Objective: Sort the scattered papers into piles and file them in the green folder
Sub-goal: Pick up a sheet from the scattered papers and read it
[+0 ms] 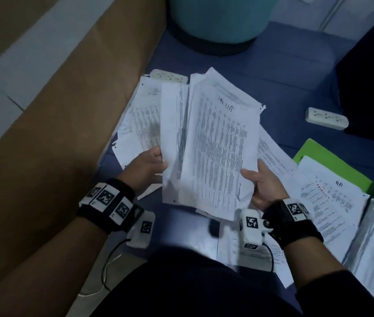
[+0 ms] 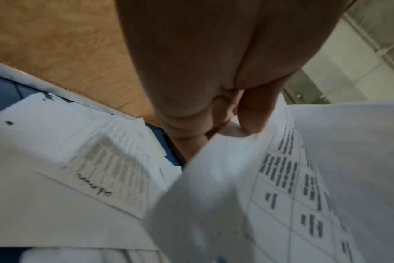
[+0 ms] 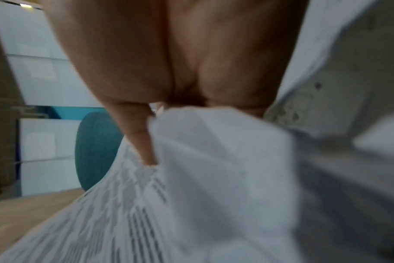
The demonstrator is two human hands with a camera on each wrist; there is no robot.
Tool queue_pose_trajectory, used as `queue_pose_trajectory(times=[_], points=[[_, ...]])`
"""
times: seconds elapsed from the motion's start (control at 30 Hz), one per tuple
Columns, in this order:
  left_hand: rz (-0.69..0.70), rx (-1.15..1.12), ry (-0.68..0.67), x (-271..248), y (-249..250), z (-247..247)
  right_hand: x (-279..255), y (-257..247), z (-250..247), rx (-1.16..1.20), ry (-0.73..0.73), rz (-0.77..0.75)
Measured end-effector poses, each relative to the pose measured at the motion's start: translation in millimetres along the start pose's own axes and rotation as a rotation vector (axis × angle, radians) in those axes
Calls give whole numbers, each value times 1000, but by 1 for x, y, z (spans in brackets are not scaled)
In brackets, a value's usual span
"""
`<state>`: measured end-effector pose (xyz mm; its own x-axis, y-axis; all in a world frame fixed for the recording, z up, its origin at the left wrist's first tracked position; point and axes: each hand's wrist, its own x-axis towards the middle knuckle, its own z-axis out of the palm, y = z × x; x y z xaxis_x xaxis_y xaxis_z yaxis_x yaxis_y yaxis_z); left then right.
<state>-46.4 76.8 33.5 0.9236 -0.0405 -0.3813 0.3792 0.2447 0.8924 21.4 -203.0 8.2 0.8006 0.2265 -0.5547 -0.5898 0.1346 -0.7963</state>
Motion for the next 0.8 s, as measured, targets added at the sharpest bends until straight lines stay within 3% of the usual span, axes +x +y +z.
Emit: queue_pose_trajectory(times=[0.13,0.27,0.4,0.5,0.6,0.8], points=[[-82,320,296,46,-20,-20,22,4,-40,-310,294,-11],[-146,679,534,105,-25,-57,37,7,-62,-651,406,35],[-162,816,656,162,-14,-81,50,16,-69,-662,443,81],[-197,987,643,196,1,-91,60,22,-71,-597,454,108],[-306,1173,488,218,7,-101,68,27,-72,-558,467,142],[-395,1344,378,225,-7,-98,72,25,-71,-552,483,169]])
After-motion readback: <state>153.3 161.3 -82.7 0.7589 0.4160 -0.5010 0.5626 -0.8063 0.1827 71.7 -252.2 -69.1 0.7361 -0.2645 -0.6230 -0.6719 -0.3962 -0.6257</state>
